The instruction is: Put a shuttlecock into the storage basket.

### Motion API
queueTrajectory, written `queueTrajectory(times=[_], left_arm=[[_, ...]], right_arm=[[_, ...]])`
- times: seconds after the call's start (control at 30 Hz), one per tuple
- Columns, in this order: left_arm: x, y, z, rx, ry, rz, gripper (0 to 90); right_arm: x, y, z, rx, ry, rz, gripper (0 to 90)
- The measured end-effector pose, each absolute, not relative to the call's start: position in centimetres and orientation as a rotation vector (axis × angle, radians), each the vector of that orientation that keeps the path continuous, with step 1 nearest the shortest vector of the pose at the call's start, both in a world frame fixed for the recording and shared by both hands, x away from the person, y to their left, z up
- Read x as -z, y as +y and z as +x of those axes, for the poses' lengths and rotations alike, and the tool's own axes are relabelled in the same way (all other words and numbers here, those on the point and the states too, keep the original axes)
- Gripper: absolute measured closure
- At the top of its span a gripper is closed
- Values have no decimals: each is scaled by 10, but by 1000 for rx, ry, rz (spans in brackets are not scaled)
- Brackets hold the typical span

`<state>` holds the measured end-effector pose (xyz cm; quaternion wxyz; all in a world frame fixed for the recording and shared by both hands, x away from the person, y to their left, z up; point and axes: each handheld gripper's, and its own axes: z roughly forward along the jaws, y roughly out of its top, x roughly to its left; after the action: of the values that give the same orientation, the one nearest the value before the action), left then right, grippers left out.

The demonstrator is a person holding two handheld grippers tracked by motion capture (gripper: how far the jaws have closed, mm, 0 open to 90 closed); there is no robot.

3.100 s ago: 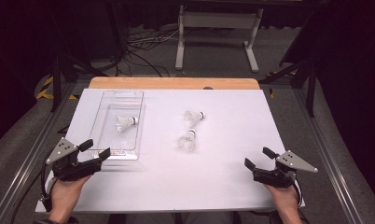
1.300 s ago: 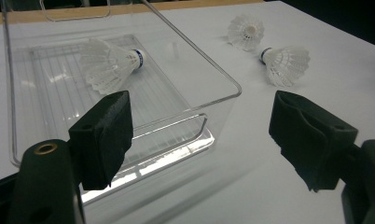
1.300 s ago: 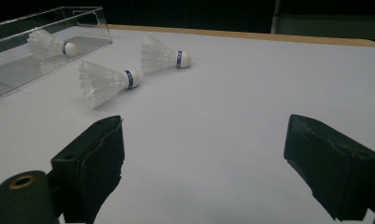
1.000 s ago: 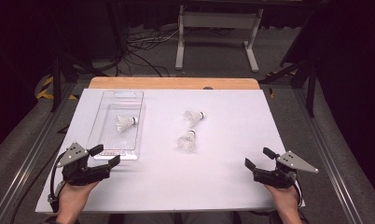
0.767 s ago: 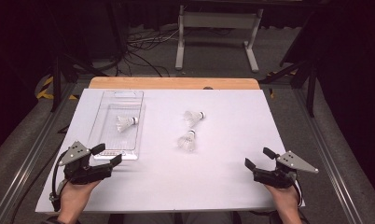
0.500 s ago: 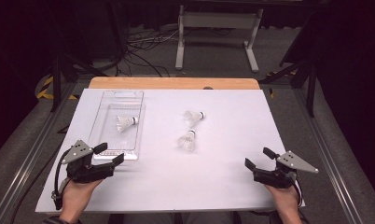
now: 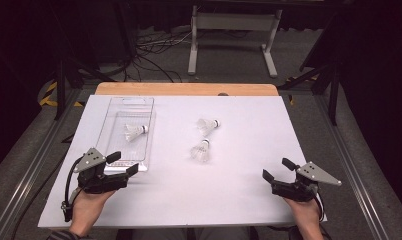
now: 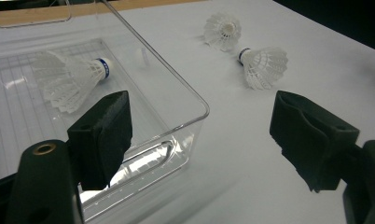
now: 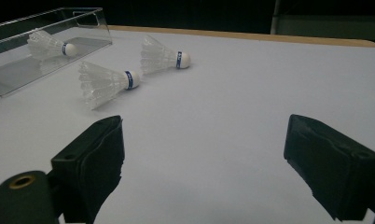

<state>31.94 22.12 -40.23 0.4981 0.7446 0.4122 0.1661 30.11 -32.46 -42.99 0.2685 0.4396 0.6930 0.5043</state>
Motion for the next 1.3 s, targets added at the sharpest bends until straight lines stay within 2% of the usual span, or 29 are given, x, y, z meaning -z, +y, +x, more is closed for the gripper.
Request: queueTrajectory(times=[1.3], left_arm=[[398, 190, 334, -356, 945, 1841, 226]], right_arm=[[430, -325, 301, -1362, 1872, 1183, 128]])
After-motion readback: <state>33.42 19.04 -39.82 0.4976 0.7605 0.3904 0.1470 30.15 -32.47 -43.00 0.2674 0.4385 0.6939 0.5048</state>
